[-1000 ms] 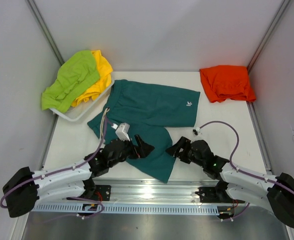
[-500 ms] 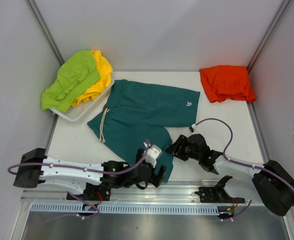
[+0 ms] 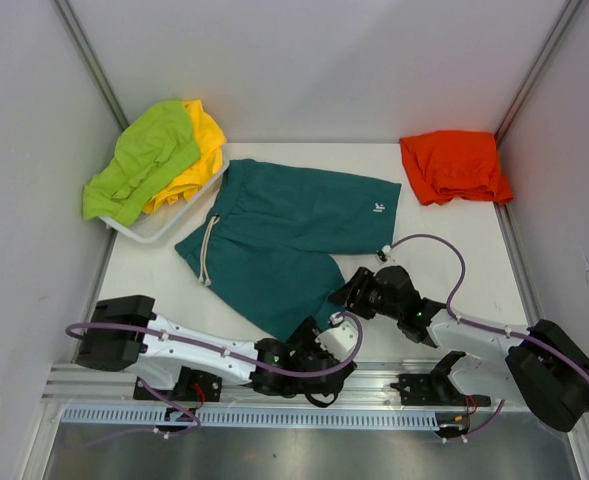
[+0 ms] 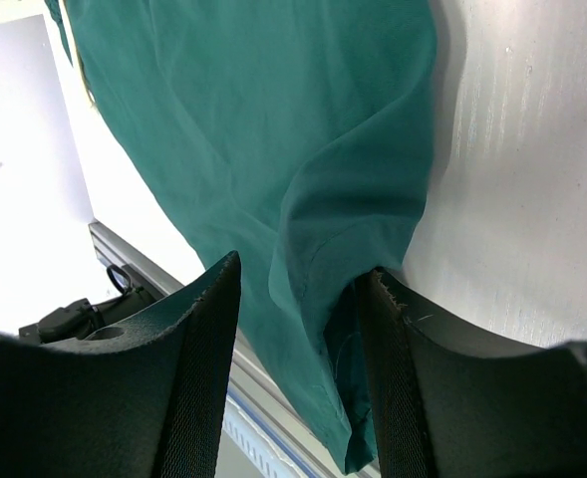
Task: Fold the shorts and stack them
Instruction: Flatten the shorts out
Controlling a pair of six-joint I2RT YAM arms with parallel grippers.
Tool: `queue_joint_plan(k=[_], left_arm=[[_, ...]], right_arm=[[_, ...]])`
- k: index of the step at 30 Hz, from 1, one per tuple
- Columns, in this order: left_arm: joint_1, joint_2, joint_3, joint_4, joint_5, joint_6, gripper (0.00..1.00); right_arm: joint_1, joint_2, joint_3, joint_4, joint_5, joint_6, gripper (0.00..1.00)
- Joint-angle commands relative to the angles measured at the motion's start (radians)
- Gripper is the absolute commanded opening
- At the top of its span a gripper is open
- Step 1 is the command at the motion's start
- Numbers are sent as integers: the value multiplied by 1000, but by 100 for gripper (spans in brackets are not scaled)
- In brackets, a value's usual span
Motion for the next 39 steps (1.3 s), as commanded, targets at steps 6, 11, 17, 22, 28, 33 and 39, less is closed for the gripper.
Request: queue_joint_plan(k=[6, 11, 17, 22, 28, 33, 39], left_arm=[[-6, 85, 79, 64, -44, -3, 97], [-4, 135, 105, 69, -43, -17, 96], [3, 171, 126, 70, -67, -14, 92], [29, 221, 168, -4, -78, -40, 74], [43, 252, 191, -51, -78, -66, 60], [46, 267, 185, -57, -67, -92, 41], [46, 243, 149, -50, -70, -117, 0]], right_arm=[[-6, -3, 31, 17, -3, 7, 51], [-5, -9, 31, 13, -5, 11, 52], [-5, -13, 25, 10, -8, 15, 51], [-5, -20, 26, 4, -8, 13, 51], [-6, -22, 25, 6, -8, 16, 51], [-8, -25, 28, 4, -8, 19, 51], [-11, -26, 25, 7, -8, 28, 53]])
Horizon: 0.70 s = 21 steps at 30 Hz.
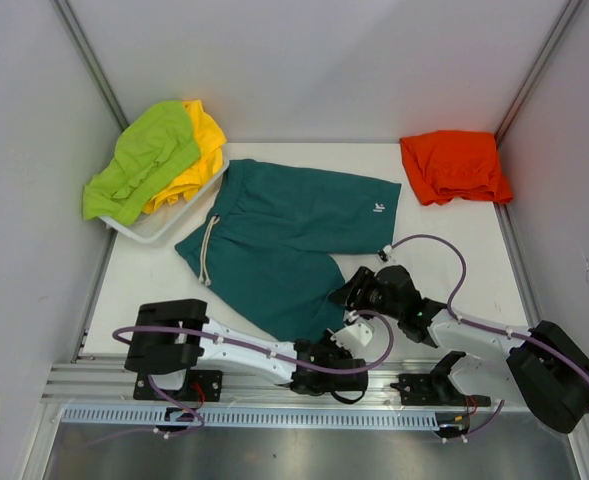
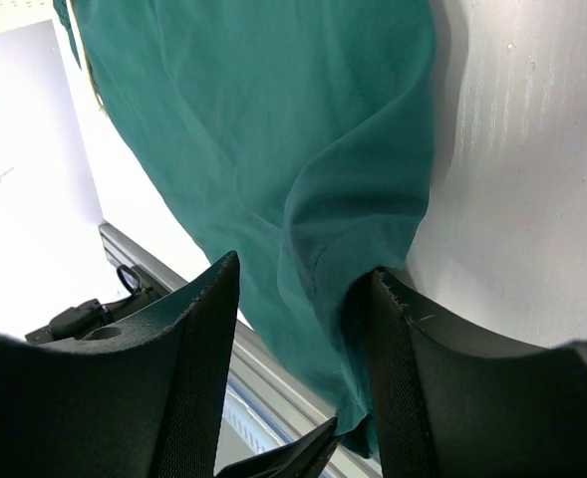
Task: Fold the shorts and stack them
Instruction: Flatten the shorts out
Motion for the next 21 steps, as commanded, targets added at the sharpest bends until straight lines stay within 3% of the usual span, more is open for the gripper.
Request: queue_joint_plan(k=[1, 5, 13, 21], left_arm=[[4, -29, -11, 12, -20, -42, 0], [-6, -93, -76, 55, -26, -54, 0], [-9, -240, -172, 115, -2, -63, 0], [-9, -307, -185, 90, -8, -69, 0]], right_arm=[[-7, -18, 23, 19, 0, 11, 53], [-15, 7, 13, 51, -2, 33, 59], [-27, 45, -24, 171, 75, 77, 59], [-67, 87, -15, 144, 150, 82, 61]])
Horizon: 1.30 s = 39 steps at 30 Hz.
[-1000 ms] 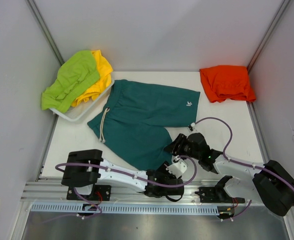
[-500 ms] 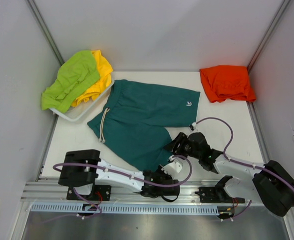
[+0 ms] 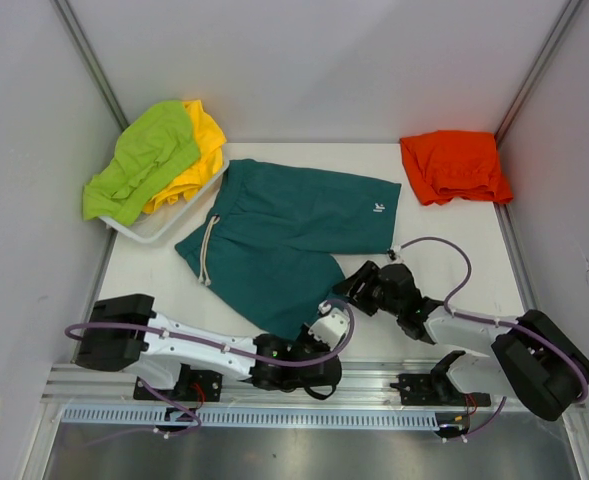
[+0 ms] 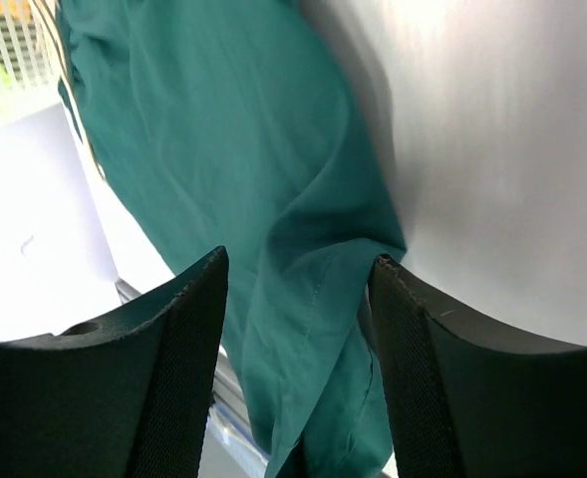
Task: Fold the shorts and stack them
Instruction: Flatten the shorts out
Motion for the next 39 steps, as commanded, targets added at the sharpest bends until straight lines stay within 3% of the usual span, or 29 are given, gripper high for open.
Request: queue_joint_plan(k=[1, 4, 6, 7, 11, 16, 17, 19, 21, 29, 34, 39], left_arm=[[-6, -61, -11, 12, -7, -27, 0], [-7, -74, -17, 12, -4, -26, 0], [-7, -75, -20, 12, -6, -26, 0], [-7, -74, -20, 12, -4, -27, 0], [-10, -74, -26, 13, -3, -32, 0], [-12, -74, -35, 15, -3, -44, 0], [-13, -74, -35, 15, -4, -44, 0], [-13, -72, -34, 15, -6, -41, 0], [-12, -71, -29, 16, -7, -35, 0], [-10, -64, 11, -39, -3, -40, 0], [-3, -75, 17, -42, 11, -41, 0], [0, -80, 20, -50, 14, -43, 0]], right_arm=[[-23, 5, 2, 58, 84, 10, 61], [-57, 15, 19, 73, 77, -11, 54], [-88, 29, 40, 61, 63, -34, 42], [-99, 34, 51, 56, 61, -47, 30], [-132, 40, 129, -4, 61, -120, 0], [-158, -4, 174, -103, 31, -166, 1], [-157, -15, 171, -117, 18, -168, 7], [-158, -46, 166, -165, 6, -169, 30], [-157, -66, 165, -236, 5, -194, 37], [-174, -311, 94, -447, 46, -401, 46], [-157, -383, 36, -505, 20, -467, 49], [-10, -392, 25, -554, 161, -456, 58]])
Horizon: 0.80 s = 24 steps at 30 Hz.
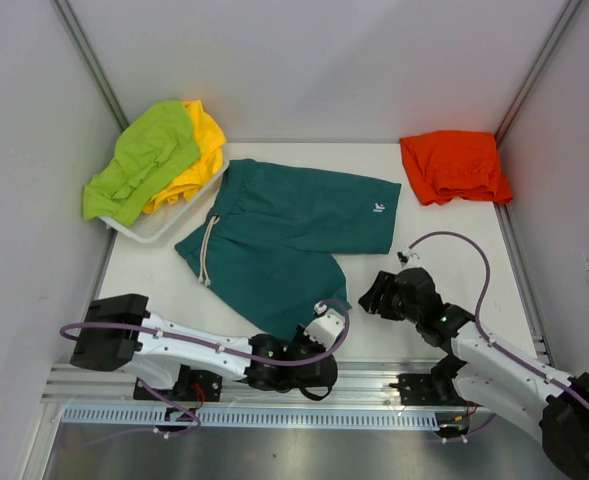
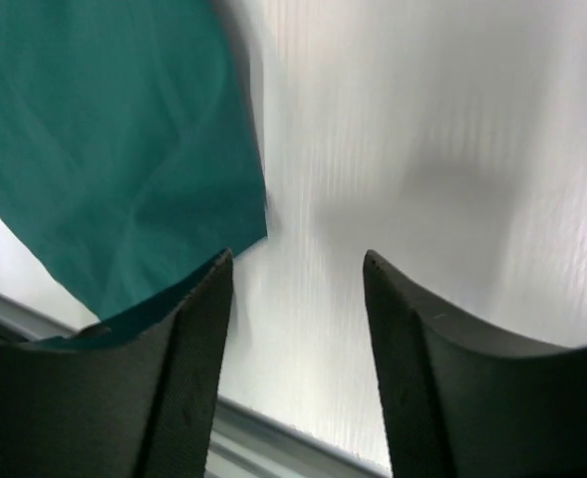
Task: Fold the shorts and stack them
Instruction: Flatten the shorts out
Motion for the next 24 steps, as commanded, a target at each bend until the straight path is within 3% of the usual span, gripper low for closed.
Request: queue_joint_plan(k=[1, 6, 12, 24], left_arm=[[7, -37, 41, -8, 5, -22, 0], [9, -40, 54, -16, 7, -19, 0], [12, -43, 54, -22, 5, -20, 0], [13, -51, 54, -26, 7, -20, 0]], right_arm=[[113, -14, -5, -42, 132, -28, 60], [263, 26, 2, -27, 261, -9, 59], [318, 57, -7, 22, 323, -22, 57], [337, 206, 31, 150, 373, -109, 61]])
